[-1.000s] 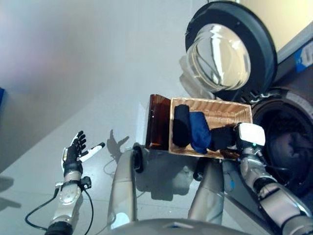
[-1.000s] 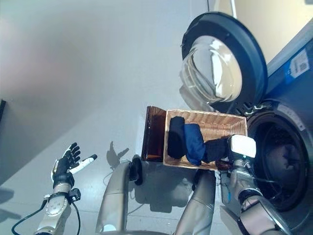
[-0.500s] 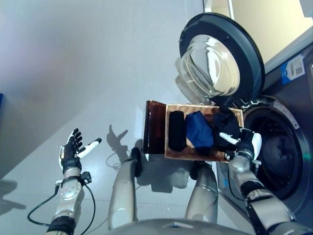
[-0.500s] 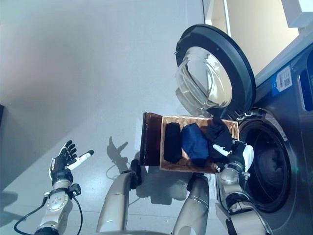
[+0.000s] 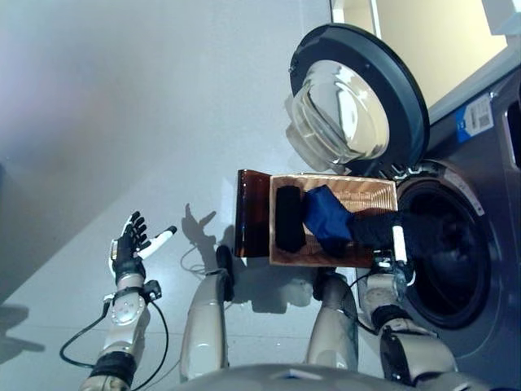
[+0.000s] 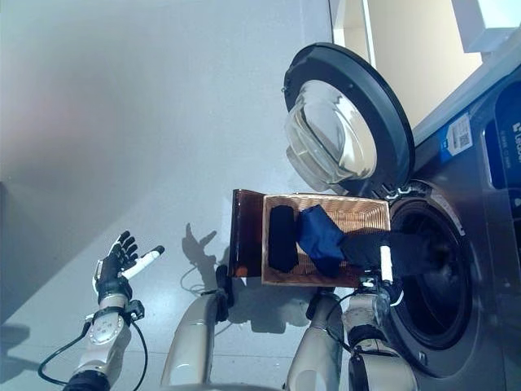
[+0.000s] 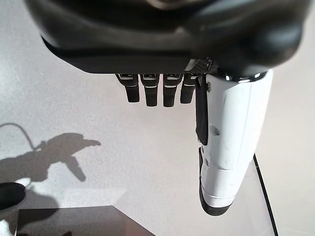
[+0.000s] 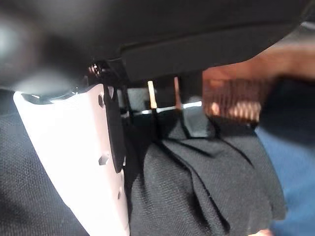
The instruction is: Pick up the clothes and place them into the washing machine
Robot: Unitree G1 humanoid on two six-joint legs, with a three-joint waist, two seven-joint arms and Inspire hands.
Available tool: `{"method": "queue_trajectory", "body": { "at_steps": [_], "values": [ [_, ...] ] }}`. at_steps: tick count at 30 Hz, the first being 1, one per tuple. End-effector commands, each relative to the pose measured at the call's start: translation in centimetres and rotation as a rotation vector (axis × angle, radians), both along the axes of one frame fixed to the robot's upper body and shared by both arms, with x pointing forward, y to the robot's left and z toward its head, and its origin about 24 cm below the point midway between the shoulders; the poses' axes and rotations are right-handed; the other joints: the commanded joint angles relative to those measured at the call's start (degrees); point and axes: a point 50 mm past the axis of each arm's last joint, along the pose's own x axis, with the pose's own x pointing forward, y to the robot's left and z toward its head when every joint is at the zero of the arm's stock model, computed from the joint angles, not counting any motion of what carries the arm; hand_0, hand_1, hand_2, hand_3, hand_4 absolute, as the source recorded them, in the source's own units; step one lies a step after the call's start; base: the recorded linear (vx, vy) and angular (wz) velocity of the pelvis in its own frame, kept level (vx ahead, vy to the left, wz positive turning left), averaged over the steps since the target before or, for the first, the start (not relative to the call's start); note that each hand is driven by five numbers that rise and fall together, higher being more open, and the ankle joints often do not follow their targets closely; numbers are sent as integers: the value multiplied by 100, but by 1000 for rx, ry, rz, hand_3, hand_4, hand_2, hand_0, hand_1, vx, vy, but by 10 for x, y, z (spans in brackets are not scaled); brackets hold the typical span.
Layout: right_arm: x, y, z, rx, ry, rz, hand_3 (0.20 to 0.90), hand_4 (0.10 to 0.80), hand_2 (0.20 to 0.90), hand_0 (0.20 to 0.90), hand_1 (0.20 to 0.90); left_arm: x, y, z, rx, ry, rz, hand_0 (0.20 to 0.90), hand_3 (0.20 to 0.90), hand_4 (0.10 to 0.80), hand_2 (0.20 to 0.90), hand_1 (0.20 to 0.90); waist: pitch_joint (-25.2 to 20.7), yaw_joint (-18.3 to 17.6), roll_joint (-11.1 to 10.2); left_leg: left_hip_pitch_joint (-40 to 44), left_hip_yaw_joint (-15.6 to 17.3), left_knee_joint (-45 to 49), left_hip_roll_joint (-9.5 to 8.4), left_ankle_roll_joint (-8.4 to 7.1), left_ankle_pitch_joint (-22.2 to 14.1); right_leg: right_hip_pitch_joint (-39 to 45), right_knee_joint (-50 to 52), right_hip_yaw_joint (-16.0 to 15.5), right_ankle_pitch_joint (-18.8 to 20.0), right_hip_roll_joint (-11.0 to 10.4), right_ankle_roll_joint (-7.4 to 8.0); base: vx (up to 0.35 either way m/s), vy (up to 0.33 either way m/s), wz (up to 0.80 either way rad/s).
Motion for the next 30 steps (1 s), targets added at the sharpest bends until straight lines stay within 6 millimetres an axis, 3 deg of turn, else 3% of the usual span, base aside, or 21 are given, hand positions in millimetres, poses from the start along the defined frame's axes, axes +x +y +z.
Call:
{"method": "queue_trajectory", "body": {
  "at_steps": [1,6,13,22,30],
  "values": [
    [-6,-27,15,-42,-154,-193,200,300,200,200,200,-4,21,11,16,-63,82,900,900,800,900,900,-302,-37,51,-12,-221,-108,117,-364,75,226,-943,303,981,-232,93,0,0,0],
    [-7,-40,25,-33,-223,-325,200,300,200,200,200,-7,22,11,-8,-74,103,900,900,800,900,900,-344,-53,103,-88,-221,-49,141,-375,65,158,-883,321,938,-232,94,0,0,0],
    [-6,-86,62,-94,-283,-524,200,300,200,200,200,-8,24,15,26,-80,82,900,900,800,900,900,-315,-8,210,-353,-277,338,212,-396,-46,-86,-419,412,714,-212,71,-16,-1,1],
    [-23,-109,66,-89,-231,-646,200,300,200,200,200,-14,33,12,40,-48,115,900,900,800,900,900,-272,-16,276,-680,-336,1399,418,-413,-510,-514,650,660,181,-176,-14,-2,-2,2],
    [-32,-119,70,-54,-197,-768,200,300,200,200,200,-17,36,14,61,-43,125,900,900,800,900,900,-270,20,359,-886,-414,2094,422,-358,-945,-823,1348,932,-262,-126,-112,24,2,-2]
  ]
}}
